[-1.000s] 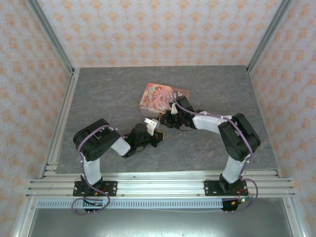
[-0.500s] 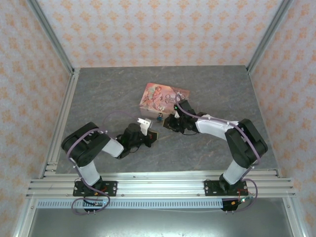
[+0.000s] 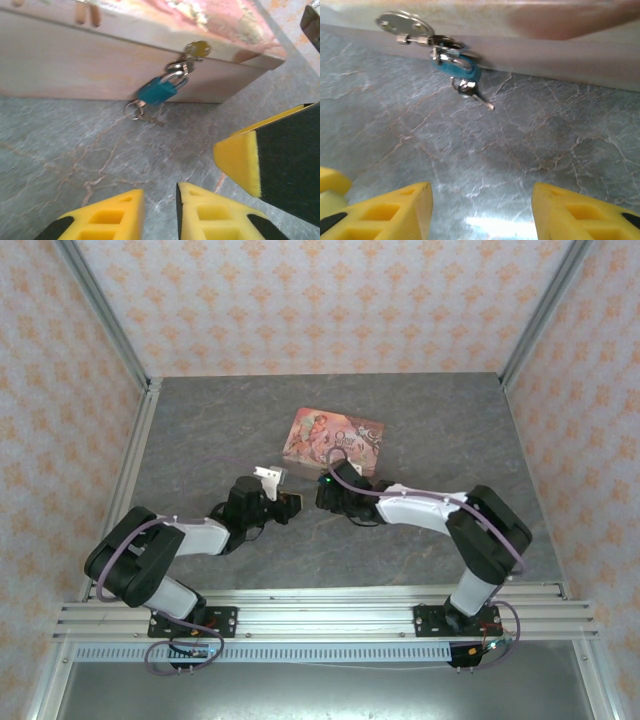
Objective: Unlock the padlock with the key
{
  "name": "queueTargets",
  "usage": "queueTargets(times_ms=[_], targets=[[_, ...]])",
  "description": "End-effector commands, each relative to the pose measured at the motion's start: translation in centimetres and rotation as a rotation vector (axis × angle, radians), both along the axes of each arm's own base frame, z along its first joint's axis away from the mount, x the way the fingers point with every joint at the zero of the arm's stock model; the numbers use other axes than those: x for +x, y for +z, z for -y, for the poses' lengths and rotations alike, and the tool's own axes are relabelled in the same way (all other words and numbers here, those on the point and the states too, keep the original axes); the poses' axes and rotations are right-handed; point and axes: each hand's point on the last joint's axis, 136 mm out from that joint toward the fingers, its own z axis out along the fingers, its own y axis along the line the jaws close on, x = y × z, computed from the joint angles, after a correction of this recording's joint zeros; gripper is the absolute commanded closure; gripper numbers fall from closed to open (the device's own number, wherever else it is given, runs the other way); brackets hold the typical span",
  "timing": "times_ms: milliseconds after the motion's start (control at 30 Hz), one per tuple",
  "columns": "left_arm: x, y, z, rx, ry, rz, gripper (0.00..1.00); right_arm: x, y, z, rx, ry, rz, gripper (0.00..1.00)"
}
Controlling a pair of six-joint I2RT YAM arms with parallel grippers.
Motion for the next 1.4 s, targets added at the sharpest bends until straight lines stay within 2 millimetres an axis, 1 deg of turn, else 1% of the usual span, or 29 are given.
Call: queueTargets(times_ms=[0, 133, 333, 533, 733, 1000, 1200, 1367], targets=[[0.6, -0.5, -1.1, 0.008, 0.041, -0.078, 0.73, 2.3, 0.2, -0.3, -0.067, -0.075, 0.088, 0.44], [1.7, -0.2, -2.1, -0.014, 0.078, -0.106, 0.72, 3.5, -0.1, -1.6, -0.086, -0.089, 0.108, 0.44], [2.6, 0.2, -2.9, -0.018, 0.090, -0.117, 0.71, 5.3, 0.6, -2.2, -0.126, -0.117, 0.149, 0.44], [3.4, 0.4, -3.1, -0.030, 0.087, -0.117, 0.71, 6.7, 0.3, -2.6, -0.183, -0.141, 0.156, 0.44], [3.6, 0.1, -3.2, -0.027, 0.070, -0.124, 0.71, 7.5, 0.0, -2.5, -0.212, -0.165, 0.151, 0.45], [3.7, -0.3, -3.1, -0.023, 0.047, -0.133, 0.71, 8.4, -0.8, -1.8, -0.206, -0.212, 0.133, 0.48], [3.7, -0.7, -2.9, -0.026, 0.033, -0.140, 0.71, 9.0, -1.4, -1.5, -0.163, -0.242, 0.125, 0.50], [3.5, -1.0, -2.9, -0.021, 0.027, -0.147, 0.71, 9.5, -1.3, -1.5, -0.130, -0.244, 0.139, 0.52]])
